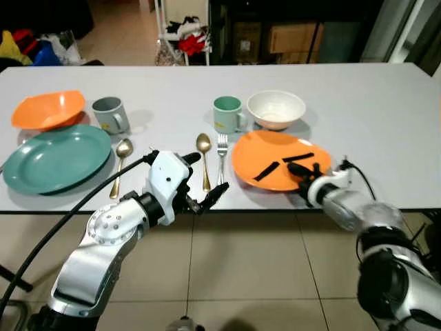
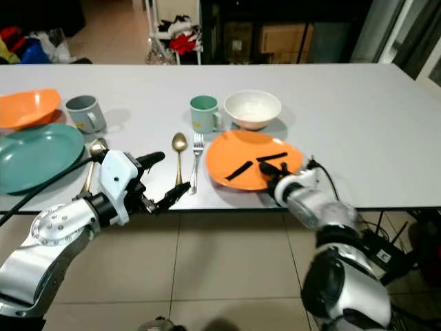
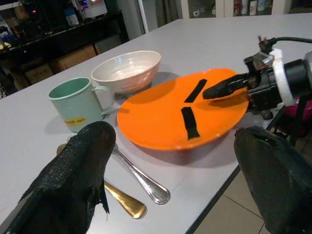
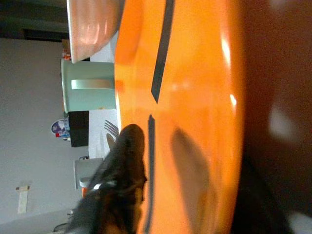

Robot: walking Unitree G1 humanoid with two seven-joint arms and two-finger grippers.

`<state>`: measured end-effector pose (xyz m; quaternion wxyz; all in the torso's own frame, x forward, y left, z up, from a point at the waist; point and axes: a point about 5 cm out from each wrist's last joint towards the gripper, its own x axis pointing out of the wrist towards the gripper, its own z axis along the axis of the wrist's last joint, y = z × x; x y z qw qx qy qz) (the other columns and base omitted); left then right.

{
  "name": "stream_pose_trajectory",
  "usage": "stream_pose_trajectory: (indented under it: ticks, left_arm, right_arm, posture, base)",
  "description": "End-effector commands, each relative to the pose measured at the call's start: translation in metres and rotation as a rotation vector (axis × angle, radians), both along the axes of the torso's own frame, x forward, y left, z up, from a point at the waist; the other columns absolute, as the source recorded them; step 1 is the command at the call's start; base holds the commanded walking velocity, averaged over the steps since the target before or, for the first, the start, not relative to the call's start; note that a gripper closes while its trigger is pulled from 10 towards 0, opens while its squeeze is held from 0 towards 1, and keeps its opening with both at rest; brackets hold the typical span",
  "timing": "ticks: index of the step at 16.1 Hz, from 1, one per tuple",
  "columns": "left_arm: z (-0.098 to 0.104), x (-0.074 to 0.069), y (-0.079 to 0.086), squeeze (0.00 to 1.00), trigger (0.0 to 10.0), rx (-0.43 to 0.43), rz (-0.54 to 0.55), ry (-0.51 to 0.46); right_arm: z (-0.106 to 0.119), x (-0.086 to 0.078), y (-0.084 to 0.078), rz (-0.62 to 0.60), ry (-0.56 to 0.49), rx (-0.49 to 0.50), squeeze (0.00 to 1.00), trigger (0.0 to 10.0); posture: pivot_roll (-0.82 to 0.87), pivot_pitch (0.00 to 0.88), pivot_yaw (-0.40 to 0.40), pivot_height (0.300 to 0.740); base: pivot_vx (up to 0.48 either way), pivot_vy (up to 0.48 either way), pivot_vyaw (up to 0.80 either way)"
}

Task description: Setting the table

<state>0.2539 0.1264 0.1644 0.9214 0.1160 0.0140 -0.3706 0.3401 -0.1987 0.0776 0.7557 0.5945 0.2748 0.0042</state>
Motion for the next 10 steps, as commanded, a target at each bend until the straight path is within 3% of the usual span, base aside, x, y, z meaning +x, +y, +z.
stream_pose_trajectory:
  ticks: [1, 3, 6, 10]
  left_arm:
    - [0.0, -0.001, -0.002, 0.0, 10.0, 0.004, -0.011, -0.005]
    - [-0.001, -0.003, -0.002, 0.0, 10.0, 0.0, -0.01, -0.001]
    - [-0.002, -0.004, -0.003, 0.0, 10.0, -0.006, -0.01, 0.005]
    - [-0.003, -0.005, -0.004, 0.0, 10.0, -0.01, -0.012, 0.009]
  right_arm:
    - [-0.01, -0.014, -0.021, -0.033, 0.064, -0.034, 1.0, 10.0]
    - [-0.008, -0.023, -0.031, -0.035, 0.054, -0.03, 1.0, 10.0]
    - [-0.003, -0.048, -0.046, -0.031, 0.031, -0.033, 1.0, 10.0]
    - [0.003, -0.066, -0.051, -0.05, 0.009, -0.056, 1.0, 10.0]
  posture:
    - [0.09, 0.0, 0.048, 0.74]
    - [0.09, 0.0, 0.049, 0.74]
    - [0.08, 0.0, 0.05, 0.74]
    - [0.07, 0.0, 0.054, 0.74]
  base:
    - [0.0, 0.0, 0.0]
    - [0.0, 0.0, 0.0]
    - [0.0, 0.0, 0.0]
    - [0.0, 0.0, 0.0]
